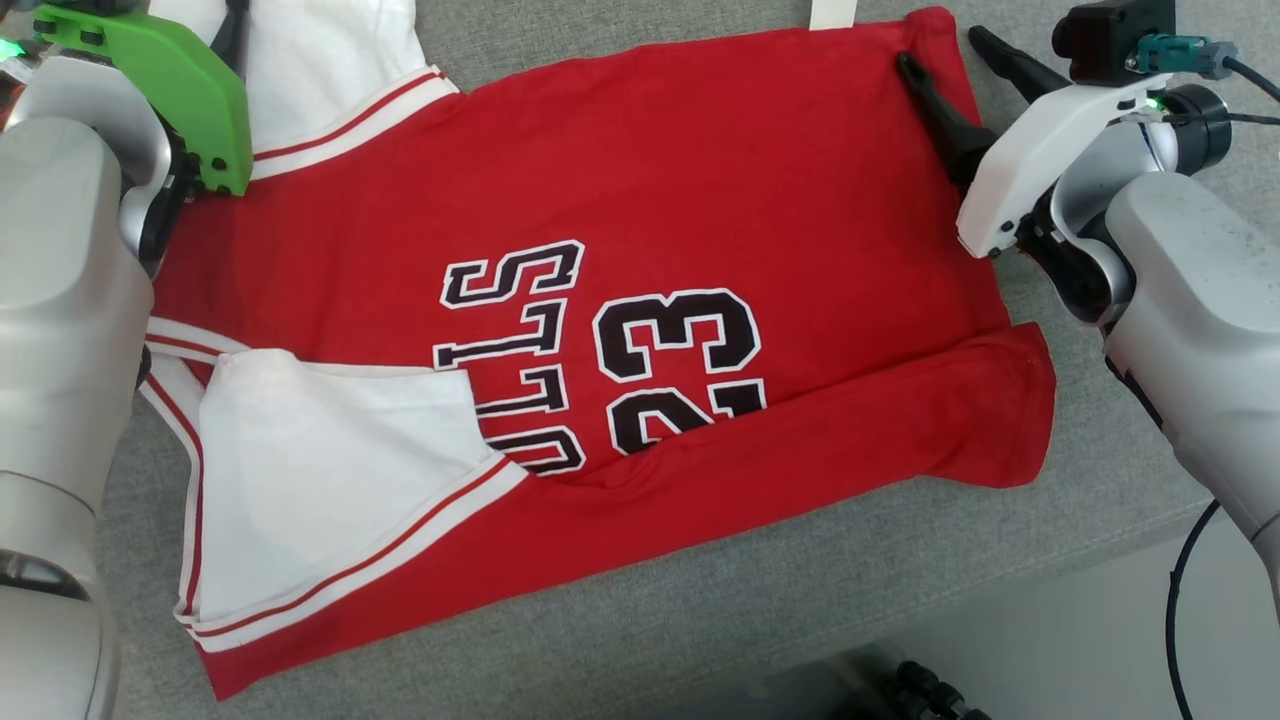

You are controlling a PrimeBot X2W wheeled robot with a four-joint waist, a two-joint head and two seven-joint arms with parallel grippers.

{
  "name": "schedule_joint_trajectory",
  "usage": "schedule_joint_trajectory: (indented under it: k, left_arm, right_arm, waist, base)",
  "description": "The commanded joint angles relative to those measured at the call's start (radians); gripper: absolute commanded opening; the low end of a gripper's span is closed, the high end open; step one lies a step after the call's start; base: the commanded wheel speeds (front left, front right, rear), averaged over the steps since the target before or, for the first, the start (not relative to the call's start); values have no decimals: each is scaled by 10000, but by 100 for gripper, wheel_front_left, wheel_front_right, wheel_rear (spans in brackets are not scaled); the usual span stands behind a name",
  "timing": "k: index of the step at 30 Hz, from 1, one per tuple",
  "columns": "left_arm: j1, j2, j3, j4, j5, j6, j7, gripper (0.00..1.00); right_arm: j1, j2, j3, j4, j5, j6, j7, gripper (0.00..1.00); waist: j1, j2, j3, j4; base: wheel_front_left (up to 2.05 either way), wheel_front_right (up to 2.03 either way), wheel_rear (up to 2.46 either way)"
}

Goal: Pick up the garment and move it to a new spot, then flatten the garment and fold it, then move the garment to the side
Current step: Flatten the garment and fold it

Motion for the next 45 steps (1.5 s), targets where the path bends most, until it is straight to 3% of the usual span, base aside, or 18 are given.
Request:
schedule_joint_trajectory:
  k: [1,2,3,4,5,15,28,34,45]
  left_arm:
    - [49,-70,-107,186,-132,-24,241,90]
    - [84,-130,-192,134,-308,-24,298,28]
    - [89,-153,-216,68,-479,-24,285,0]
    - [81,-179,-267,10,-588,-24,301,0]
    - [61,-170,-307,-26,-664,-23,287,0]
    - [-181,-281,-700,-472,-1399,-23,-830,0]
    - [1471,-282,-543,-2151,-1832,34,-2066,0]
    - [2905,-181,-123,-4101,-1665,398,-2072,0]
    - [6431,93,751,-7619,-1411,1632,-2077,0]
  right_arm:
    - [-113,-23,137,106,108,-15,-26,100]
    - [-152,-39,234,159,189,-15,-39,93]
    - [-193,-73,295,202,258,-15,-43,62]
    - [-243,-108,371,254,334,-15,-48,22]
    - [-271,-143,420,304,393,-15,-54,0]
    - [-503,-337,702,864,691,-18,-1181,0]
    - [784,-1063,763,410,403,-17,-2020,0]
    - [1451,-1307,-31,-299,-359,-17,-2024,0]
    - [3726,-1204,-2305,-1886,-1998,-17,-2022,0]
  waist:
    - [-1,0,-13,32]
    - [-1,0,-18,54]
    - [-1,0,-20,79]
    - [-1,0,-27,118]
    - [-1,0,-41,156]
    - [-1,0,-435,708]
    - [-1,0,-1521,1369]
    - [-1,0,-1712,1554]
    - [-1,0,-2187,1697]
  base:
    - [0,0,0]
    - [0,0,0]
    - [0,0,0]
    - [0,0,0]
    - [0,0,0]
    - [0,0,0]
    - [0,0,0]
    - [0,0,0]
    - [0,0,0]
